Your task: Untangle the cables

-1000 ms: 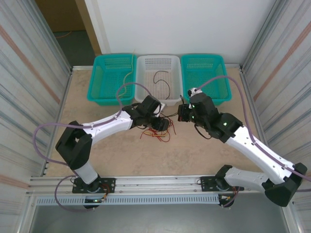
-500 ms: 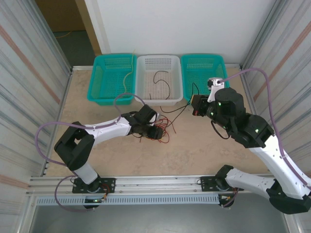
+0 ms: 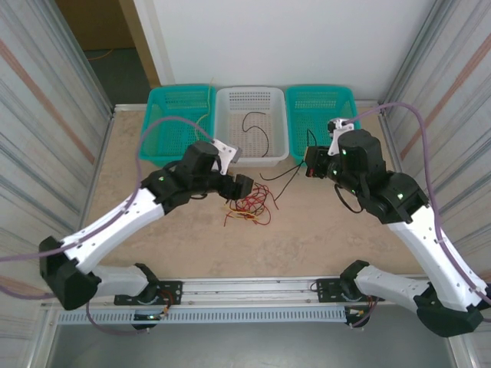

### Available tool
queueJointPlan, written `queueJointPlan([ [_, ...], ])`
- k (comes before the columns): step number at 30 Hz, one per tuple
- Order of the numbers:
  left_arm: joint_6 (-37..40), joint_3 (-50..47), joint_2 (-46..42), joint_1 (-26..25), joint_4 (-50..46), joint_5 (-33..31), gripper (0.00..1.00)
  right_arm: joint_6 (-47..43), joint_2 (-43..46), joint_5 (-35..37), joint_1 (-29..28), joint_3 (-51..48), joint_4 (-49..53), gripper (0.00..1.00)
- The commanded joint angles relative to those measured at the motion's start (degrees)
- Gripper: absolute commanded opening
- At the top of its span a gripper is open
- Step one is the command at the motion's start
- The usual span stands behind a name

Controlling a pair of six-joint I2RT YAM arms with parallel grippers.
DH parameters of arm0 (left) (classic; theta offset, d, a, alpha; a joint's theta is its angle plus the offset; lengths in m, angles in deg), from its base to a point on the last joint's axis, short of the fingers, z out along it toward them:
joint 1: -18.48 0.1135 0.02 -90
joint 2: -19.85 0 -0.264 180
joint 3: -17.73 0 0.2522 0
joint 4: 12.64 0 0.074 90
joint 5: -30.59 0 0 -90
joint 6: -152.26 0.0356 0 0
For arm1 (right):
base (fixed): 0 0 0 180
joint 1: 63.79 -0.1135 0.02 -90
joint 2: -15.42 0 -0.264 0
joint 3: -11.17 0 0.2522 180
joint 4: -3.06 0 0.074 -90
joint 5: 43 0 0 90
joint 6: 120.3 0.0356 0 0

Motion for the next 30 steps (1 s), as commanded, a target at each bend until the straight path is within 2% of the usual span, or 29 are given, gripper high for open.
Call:
queueJointPlan([
  [1,13.0,2.7,-1.2,-2.9,-0.5,1.7,0.81,0.5,-1.7,-4.9,1.0,1.6,0.2,0.0],
  [4,19.0,5.1,0.7,-7.1,1.6,3.3,0.84,1.2,-2.3,-6.8,1.0,1.5,-0.5,0.0],
  [6,20.4,6.8,3.6,-8.2,3.3,3.6,0.84,1.6,-2.4,-7.6,1.0,1.1,-1.2,0.0],
  [10,21.4,10.6,9.7,-8.1,4.0,1.6,0.76,2.3,-2.6,-8.9,1.0,1.2,-1.0,0.0],
  [14,22.0,12.4,13.1,-8.2,5.2,4.2,0.65,2.6,-2.6,-10.5,1.1,1.1,-1.1,0.0],
  [16,22.0,12.9,14.0,-8.2,5.6,5.2,0.55,2.7,-2.6,-10.7,1.2,0.8,-1.3,0.0],
  [22,20.4,11.4,12.7,-8.2,7.5,5.7,0.09,3.4,-2.4,-11.6,2.6,-0.9,-2.8,0.0],
  [24,19.4,10.4,11.6,-8.1,8.8,6.4,0.0,3.8,-2.4,-12.5,3.6,-1.4,-3.2,0.03],
  [25,18.6,10.3,11.4,-8.2,8.9,6.6,0.0,3.9,-2.4,-12.8,4.1,-1.8,-3.4,0.07],
  [27,17.4,10.1,10.9,-8.2,9.1,6.7,0.0,4.1,-2.3,-12.9,5.0,-2.3,-3.5,0.24],
  [30,14.1,8.7,9.9,-6.7,11.5,9.5,0.0,4.3,-1.2,-12.8,7.1,-3.2,-3.2,0.58],
])
